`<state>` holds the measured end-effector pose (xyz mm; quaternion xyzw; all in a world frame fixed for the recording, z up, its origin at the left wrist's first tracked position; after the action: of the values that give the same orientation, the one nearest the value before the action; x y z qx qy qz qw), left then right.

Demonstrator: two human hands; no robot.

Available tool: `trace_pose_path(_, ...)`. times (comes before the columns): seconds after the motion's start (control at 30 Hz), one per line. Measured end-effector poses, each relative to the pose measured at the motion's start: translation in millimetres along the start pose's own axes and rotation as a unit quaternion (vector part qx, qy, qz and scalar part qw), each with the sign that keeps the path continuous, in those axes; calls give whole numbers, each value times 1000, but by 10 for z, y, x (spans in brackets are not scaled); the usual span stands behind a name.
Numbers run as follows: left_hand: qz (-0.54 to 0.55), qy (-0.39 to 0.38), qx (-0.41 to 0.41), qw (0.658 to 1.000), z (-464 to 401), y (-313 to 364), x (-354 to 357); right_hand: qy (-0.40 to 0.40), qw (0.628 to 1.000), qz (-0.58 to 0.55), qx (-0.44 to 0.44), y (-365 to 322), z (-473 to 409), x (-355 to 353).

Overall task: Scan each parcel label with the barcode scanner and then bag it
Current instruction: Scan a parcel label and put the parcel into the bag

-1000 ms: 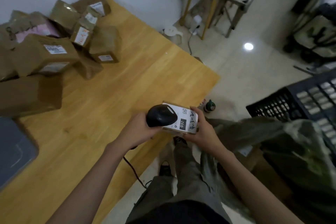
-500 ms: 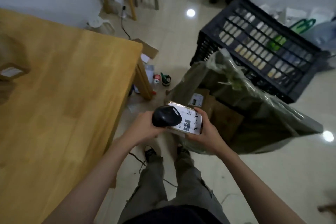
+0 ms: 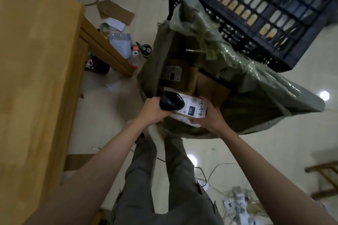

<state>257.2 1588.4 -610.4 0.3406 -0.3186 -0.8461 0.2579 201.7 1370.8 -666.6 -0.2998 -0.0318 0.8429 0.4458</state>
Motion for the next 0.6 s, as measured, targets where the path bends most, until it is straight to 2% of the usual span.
trace_pose_path(0.17, -8, 5, -14, 1000, -105, -68, 123, -23, 997, 67, 24, 94, -224, 30)
trace_pose_path(0.33, -19, -3, -22, 1000, -79, -94, 67, -46, 992, 117, 8, -60, -226, -18)
trace_pose_path(0.43, -14, 12, -22, 1000, 23, -45, -95, -70, 985, 156, 2, -251, -118, -52)
trace_pose_path(0.6, -3, 71, -31, 997, 355, 55, -600, -67, 970, 228, -50, -863, 197, -168)
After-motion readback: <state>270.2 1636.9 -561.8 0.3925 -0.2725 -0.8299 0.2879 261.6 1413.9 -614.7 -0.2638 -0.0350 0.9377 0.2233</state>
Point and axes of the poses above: each hand's wrist, its own z-axis away from the middle knuckle, its own x-axis out of the palm, y = z × x, the point moved 6 cm from there along -z, towards the middle knuckle, and after that the axes turned 12 degrees about x, right-handed, at the moved point
